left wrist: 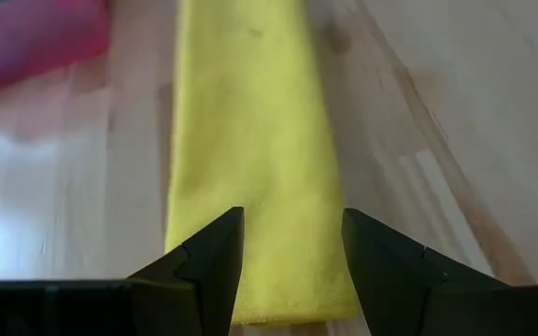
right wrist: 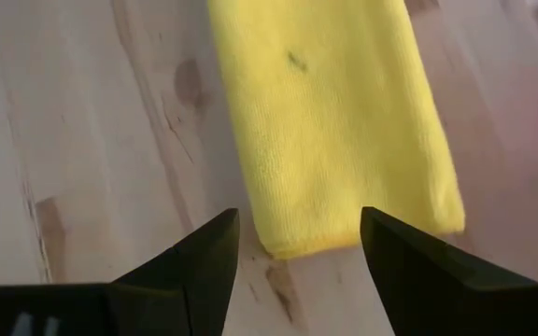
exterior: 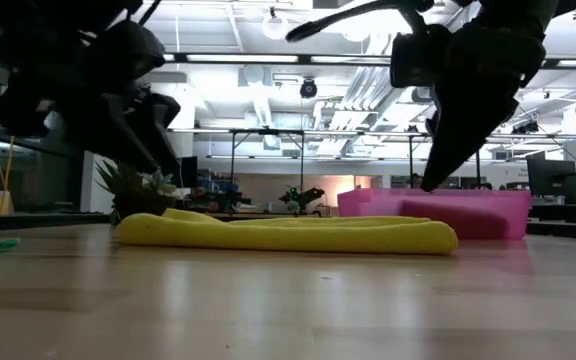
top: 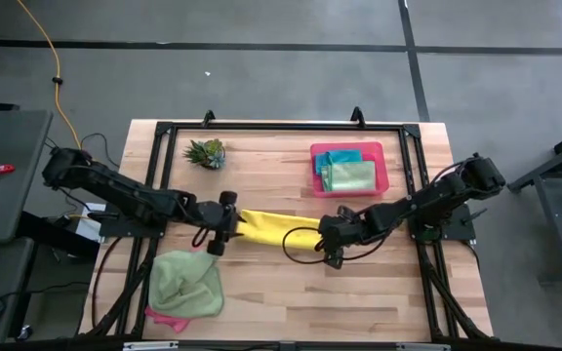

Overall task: Fold microfiber towels
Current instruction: Fold the yellow microfiber cloth

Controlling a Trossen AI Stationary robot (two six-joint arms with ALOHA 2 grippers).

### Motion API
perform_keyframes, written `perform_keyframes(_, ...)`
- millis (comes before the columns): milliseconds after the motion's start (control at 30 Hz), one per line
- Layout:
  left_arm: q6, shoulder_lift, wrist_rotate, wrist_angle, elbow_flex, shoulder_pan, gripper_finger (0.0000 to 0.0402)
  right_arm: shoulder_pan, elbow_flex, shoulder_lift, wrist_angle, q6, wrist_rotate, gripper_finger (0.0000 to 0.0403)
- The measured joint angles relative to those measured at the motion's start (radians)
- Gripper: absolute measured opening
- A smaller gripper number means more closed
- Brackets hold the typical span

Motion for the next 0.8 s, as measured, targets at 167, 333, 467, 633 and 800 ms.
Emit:
perform_keyframes(167, 0.154, 0.028, 0.001, 0.002, 0.0, -0.053, 0.017, -0.003, 0.0, 0.01, 0.054, -0.124, 0.0, 0.0216)
perform_keyframes(333, 0.138, 0.102, -0.013, 0.0, 0.0, -0.078, 0.017, 0.012, 0.0, 0.058, 0.094, -0.216, -0.007, 0.0216)
perform_keyframes(467, 0.077, 0.158, -0.092, 0.005, 0.0, -0.084, 0.017, 0.013, 0.0, 0.098, 0.105, -0.212, -0.006, 0.0216)
perform_keyframes(633, 0.033, 0.207, -0.079, -0.003, 0.0, -0.084, 0.017, 0.012, 0.0, 0.113, 0.106, -0.187, -0.013, 0.0216)
perform_keyframes(800, -0.004, 0.241, -0.046, 0.008, 0.002, -0.083, 0.017, 0.012, 0.0, 0.113, 0.035, -0.181, -0.013, 0.0216)
